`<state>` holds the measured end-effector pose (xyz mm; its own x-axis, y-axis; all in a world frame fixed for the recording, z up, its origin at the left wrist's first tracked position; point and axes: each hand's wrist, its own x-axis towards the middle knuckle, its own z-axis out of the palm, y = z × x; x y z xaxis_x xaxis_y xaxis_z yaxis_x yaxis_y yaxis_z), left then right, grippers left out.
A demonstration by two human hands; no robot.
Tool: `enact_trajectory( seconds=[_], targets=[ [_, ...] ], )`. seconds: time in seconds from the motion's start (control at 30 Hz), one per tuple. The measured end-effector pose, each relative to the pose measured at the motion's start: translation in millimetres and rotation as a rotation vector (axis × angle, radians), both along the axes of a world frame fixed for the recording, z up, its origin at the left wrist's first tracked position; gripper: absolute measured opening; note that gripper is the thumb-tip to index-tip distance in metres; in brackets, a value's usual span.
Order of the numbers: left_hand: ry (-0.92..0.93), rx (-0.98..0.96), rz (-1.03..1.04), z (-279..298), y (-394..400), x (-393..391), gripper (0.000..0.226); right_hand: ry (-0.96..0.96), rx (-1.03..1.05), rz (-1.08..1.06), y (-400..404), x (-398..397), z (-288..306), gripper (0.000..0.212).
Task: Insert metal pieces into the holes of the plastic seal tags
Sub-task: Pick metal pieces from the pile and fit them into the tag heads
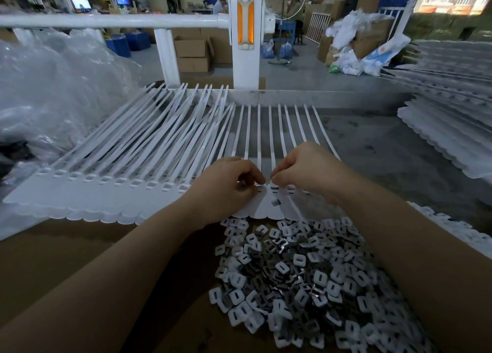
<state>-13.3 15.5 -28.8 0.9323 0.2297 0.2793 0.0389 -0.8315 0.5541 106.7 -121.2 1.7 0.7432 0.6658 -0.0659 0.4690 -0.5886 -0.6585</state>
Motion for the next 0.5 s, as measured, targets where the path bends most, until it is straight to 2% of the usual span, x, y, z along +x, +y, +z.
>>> enact_trajectory(
  seconds=[0.13,0.5],
  targets=[
    [-0.002,0.033,-0.006,-1.5,1.2,1.3,0.017,-0.017,-0.032,0.002,0.6,0.3,0.9,0.006],
    [0.003,0.048,-0.01,-3.6,3.2,2.0,0.019,-0.043,-0.104,0.007,3.3,-2.1,2.5,0.01]
  ],
)
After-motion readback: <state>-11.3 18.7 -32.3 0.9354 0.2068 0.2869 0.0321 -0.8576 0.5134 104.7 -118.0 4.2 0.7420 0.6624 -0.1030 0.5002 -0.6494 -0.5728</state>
